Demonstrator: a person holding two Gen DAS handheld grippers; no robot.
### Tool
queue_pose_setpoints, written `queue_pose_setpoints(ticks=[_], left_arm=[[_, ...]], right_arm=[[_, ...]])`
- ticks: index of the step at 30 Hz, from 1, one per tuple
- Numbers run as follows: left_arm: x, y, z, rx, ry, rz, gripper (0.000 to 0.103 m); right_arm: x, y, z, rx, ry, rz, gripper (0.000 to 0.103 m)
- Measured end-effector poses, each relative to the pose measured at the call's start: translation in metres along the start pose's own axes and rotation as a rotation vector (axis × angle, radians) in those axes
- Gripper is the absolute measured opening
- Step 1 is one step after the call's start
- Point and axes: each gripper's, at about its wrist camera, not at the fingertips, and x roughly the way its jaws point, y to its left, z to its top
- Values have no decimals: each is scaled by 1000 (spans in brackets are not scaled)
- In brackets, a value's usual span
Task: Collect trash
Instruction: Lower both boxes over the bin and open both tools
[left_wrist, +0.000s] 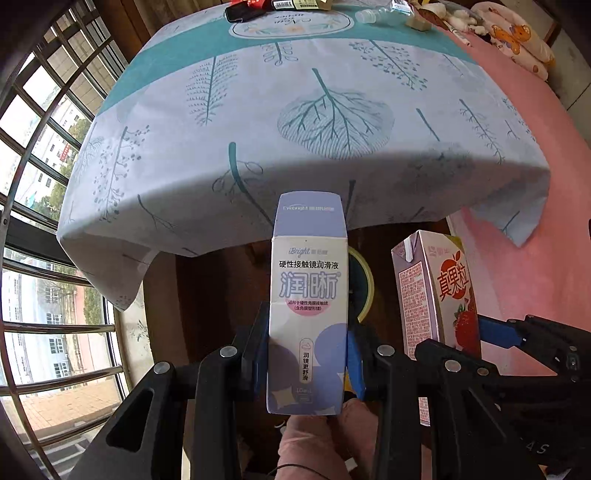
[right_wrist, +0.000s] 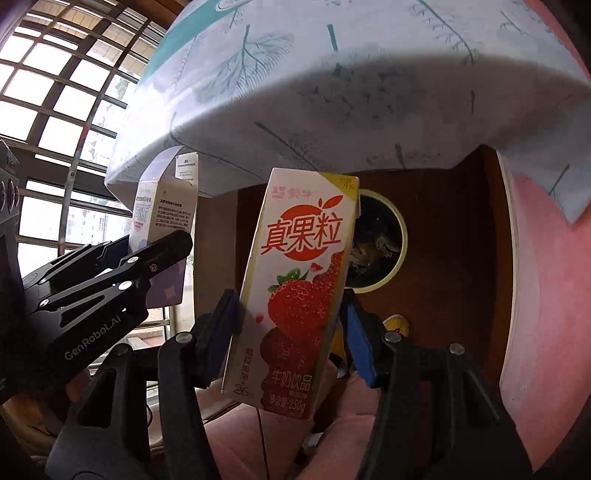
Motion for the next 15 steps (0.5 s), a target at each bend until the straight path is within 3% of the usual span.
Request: queue_pose_setpoints(ticks=[9, 15], left_arm=[[121, 4, -14, -16, 71, -75, 34], [200, 1, -12, -16, 88, -93, 35]], right_arm=[[120, -64, -7, 137, 33, -78, 53], [190, -94, 0, 153, 1, -106, 54]])
